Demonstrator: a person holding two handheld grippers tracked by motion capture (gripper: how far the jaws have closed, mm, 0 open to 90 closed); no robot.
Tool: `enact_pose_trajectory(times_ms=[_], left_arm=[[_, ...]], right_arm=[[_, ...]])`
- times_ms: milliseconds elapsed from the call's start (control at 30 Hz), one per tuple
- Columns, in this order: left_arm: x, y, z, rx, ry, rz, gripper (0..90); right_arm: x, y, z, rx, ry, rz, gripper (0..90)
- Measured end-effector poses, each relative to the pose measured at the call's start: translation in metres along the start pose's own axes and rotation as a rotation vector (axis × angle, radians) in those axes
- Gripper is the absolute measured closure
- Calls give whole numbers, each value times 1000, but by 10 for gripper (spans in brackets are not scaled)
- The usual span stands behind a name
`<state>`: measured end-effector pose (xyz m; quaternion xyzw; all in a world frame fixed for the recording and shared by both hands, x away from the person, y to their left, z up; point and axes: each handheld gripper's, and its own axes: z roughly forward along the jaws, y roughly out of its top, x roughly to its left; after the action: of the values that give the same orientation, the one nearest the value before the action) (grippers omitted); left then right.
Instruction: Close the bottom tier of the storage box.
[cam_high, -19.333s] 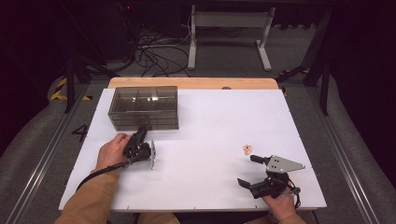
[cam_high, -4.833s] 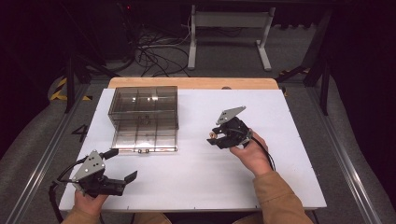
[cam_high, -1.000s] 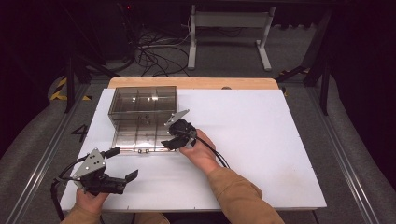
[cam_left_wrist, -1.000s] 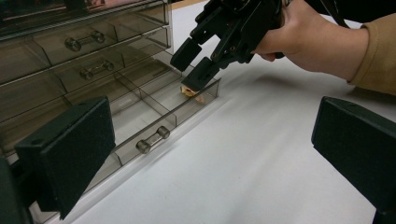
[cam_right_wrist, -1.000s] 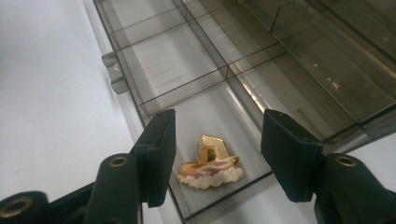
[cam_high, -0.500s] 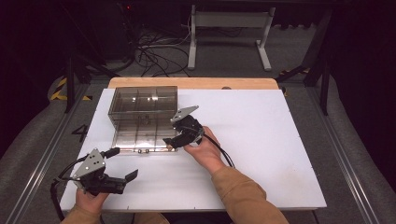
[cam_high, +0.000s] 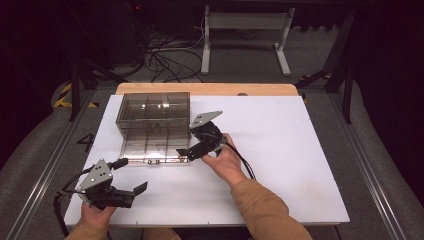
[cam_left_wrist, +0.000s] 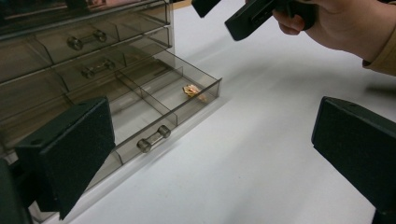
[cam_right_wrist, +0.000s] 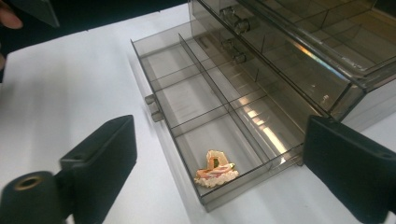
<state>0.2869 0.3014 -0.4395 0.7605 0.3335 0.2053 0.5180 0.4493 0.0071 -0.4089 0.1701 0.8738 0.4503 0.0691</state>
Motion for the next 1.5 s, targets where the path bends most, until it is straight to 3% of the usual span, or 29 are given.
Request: enact_pose_trajectory(times_ms=[333,567,767,1033,1500], left_arm=[[1,0,-1,-4,11,7,0],[2,0,0,-3,5,-5,0],[1,0,0,-6,11,-9,0],[2,0,1,-5,12,-11,0],[2,0,1,-9,21,-8,0]], right_arm=[[-3,-6,-39,-79,-41,-12,22],[-5,-22,-69,-120,-70,-18,9],[-9,-45,-96,-146,-98,-16,6],[-17,-80,-127,-173,-151,40,6],[-15,-130,-157,-185,-210,91,5]])
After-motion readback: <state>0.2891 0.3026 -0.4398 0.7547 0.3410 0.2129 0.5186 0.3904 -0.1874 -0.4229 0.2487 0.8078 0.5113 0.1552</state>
